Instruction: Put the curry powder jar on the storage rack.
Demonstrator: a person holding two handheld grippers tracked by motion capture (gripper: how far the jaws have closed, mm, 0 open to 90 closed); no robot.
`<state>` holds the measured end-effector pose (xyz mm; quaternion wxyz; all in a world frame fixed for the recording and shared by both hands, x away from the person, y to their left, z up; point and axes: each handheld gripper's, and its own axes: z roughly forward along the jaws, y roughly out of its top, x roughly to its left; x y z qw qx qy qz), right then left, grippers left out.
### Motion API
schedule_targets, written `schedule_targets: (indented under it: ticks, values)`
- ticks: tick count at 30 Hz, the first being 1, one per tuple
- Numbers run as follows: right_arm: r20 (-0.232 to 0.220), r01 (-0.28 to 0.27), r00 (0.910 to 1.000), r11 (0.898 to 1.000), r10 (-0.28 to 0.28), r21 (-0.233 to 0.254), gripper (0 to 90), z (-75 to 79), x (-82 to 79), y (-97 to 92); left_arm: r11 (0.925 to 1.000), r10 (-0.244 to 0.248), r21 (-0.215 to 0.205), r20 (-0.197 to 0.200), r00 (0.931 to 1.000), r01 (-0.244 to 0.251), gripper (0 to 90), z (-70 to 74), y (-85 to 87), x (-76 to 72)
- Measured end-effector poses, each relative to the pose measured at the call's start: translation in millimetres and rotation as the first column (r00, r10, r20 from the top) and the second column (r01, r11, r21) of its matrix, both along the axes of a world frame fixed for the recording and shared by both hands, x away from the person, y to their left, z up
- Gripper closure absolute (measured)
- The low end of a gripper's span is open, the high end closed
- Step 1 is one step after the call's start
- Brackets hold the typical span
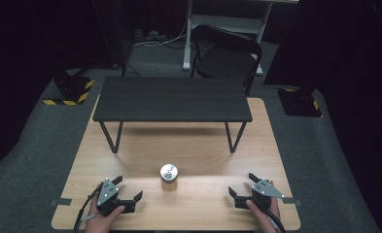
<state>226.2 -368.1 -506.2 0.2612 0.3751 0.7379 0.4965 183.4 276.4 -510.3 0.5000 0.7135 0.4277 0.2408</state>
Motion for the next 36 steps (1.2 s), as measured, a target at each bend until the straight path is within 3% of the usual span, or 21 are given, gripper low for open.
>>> schedule_targets:
  ticks: [6, 10, 19, 24, 29, 36]
  values:
    - [0.006, -0.006, 1.0000, 1.000, 0.006, 0.001, 0.1, -0.8, -0.1, -0.7, 1.0000, 0.007, -0.001, -0.003, 1.0000, -0.007, 0.7, 0.3, 0.0, 0.1]
    - [0.004, -0.007, 1.0000, 1.000, 0.007, 0.007, 0.1, -1.0, 0.2, -1.4, 0.9994, 0.015, -0.032, 0.014, 0.9998, -0.015, 0.9, 0.3, 2.0, -3.1]
    - [0.002, -0.005, 1.0000, 1.000, 0.005, 0.010, 0.1, -1.2, 0.7, -1.4, 0.9945, 0.023, -0.104, 0.102, 0.9946, -0.012, 0.7, 13.5, 7.6, -15.8]
    - [0.003, -0.005, 1.0000, 1.000, 0.005, 0.011, 0.1, -1.3, 0.8, -1.6, 0.9933, 0.023, -0.115, 0.131, 0.9912, -0.008, 0.7, 16.9, 8.3, -19.5]
    - [0.002, -0.007, 1.0000, 1.000, 0.007, 0.011, 0.1, -1.2, 1.4, -1.8, 0.9901, -0.003, -0.138, 0.162, 0.9867, 0.025, 0.7, 17.3, 3.3, -20.3]
    - [0.003, -0.008, 1.0000, 1.000, 0.008, 0.012, 0.1, -1.3, 1.6, -1.8, 0.9899, -0.056, -0.118, 0.182, 0.9816, 0.079, 0.8, 16.3, -10.4, -16.6]
